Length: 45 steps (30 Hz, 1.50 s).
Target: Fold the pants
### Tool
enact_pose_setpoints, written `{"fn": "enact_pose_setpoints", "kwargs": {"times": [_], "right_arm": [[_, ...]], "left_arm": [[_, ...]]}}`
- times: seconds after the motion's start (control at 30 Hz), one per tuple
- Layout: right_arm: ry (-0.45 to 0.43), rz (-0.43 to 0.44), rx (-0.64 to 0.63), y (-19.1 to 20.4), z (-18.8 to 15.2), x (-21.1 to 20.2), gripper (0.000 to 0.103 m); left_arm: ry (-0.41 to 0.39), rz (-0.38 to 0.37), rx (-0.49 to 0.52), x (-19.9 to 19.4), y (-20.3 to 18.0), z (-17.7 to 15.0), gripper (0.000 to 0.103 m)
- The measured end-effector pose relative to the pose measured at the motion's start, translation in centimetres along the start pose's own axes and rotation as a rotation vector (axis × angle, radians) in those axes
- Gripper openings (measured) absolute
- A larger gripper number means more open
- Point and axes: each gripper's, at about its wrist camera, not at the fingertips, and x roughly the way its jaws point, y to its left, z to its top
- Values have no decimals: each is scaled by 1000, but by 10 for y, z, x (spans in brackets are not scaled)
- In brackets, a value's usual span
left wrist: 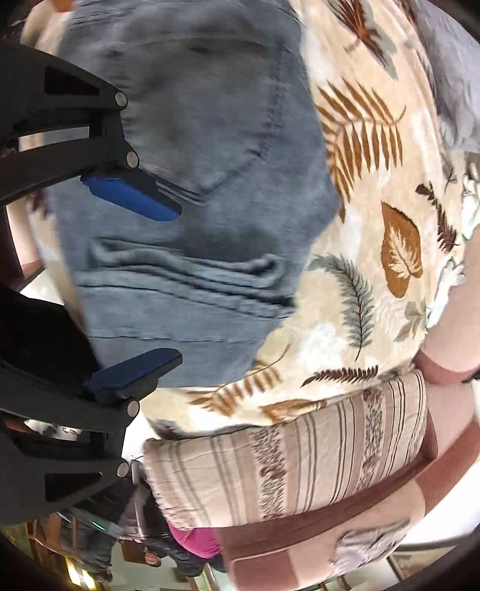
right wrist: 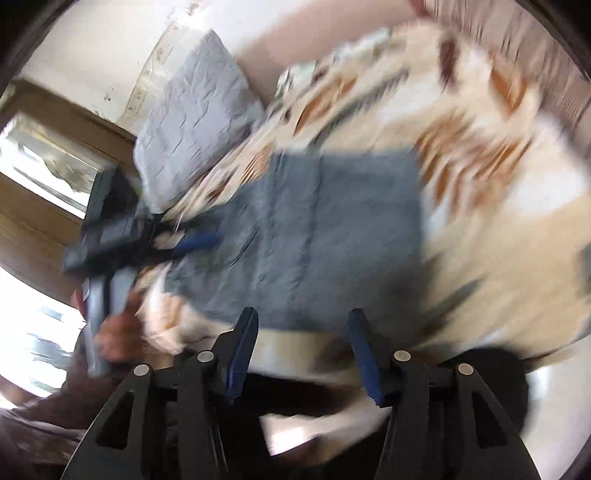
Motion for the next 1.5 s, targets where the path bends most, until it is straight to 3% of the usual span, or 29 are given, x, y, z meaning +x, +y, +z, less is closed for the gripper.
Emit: {"fn": "enact_pose_setpoints", "kwargs": {"times": [0.1, 0.27, 0.3, 0.33, 0.4, 0.43, 0.47, 0.5, 0.6, 0.7, 0.8, 0.97, 1.03, 1.1, 1.13, 1.17, 1.3, 1.33, 1.37, 1.4, 1.5], "right_arm": [[59, 84, 139, -14, -2, 35, 53], [-4, 174, 351, -37, 2, 57, 53], [-26, 167, 378, -39, 4, 60, 53], [-24, 160, 396, -40, 5, 64, 50], [-29, 164, 449, -43, 6, 69, 15], [-31, 172, 449, -41, 6, 69, 8], [-40, 191, 429, -33, 6, 65, 8], [-41, 206, 389, -21, 6, 62, 8], [15, 220, 314, -1, 4, 75, 7], [111, 190, 346, -10, 0, 108, 7], [129, 220, 374, -18, 0, 114, 9], [131, 195, 190, 6, 7, 63, 28], [47, 205, 107, 11, 15, 25, 32], [-81, 162, 113, -4, 34, -2, 42], [-128, 127, 123, -12, 44, -8, 50], [-186, 61, 147, -27, 59, -12, 50], [-181, -106, 202, -60, 99, 22, 50], [-144, -132, 192, -65, 106, 33, 47], [-116, -162, 168, -61, 111, 46, 28], [-122, -187, 120, -50, 111, 49, 18], [-201, -325, -127, -11, 107, 55, 16]], "left_arm": [[64, -9, -16, 27, 1, 17, 71], [119, -10, -14, 51, -3, 23, 71], [129, -12, -6, 56, -5, 23, 64], [142, -3, 7, 60, -8, 23, 42], [162, 17, 26, 63, -11, 23, 26], [163, 13, 16, 56, -10, 20, 20], [157, 5, 12, 49, -9, 18, 19], [146, 10, 16, 41, -9, 16, 19], [94, 117, 47, 25, -4, 9, 19], [115, 208, 6, 41, 17, 3, 20], [108, 163, -45, 43, 33, 0, 23], [55, 156, 22, 14, 30, -3, 27], [18, 131, 42, -1, 30, -3, 48], [-16, 116, 41, -6, 26, 2, 65], [-23, 118, 34, -5, 24, 6, 68], [-15, 116, 31, 0, 21, 9, 68], [67, 160, 15, 35, 14, 18, 68], [72, 193, 23, 40, 12, 18, 62], [60, 205, 32, 38, 10, 18, 56], [23, 208, 46, 33, 8, 19, 48], [-60, 269, 51, 30, 9, 21, 47]]}}
